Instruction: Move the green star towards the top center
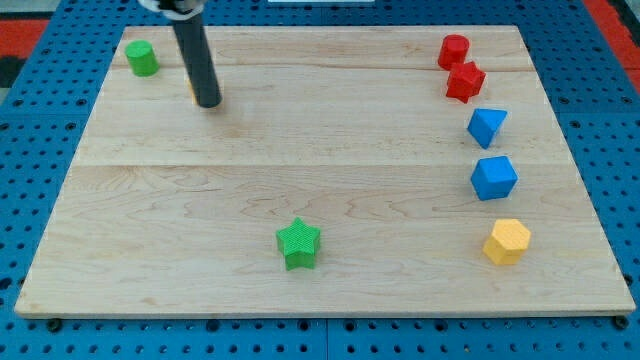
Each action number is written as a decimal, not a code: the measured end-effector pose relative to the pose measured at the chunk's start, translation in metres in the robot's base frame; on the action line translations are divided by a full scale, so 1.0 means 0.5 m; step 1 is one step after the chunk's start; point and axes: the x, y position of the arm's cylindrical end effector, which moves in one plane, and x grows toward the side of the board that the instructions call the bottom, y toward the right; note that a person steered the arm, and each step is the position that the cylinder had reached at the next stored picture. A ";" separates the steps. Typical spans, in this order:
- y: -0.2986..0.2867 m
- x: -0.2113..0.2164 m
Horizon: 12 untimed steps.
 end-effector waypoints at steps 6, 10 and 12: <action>0.061 0.022; 0.134 0.255; 0.262 0.258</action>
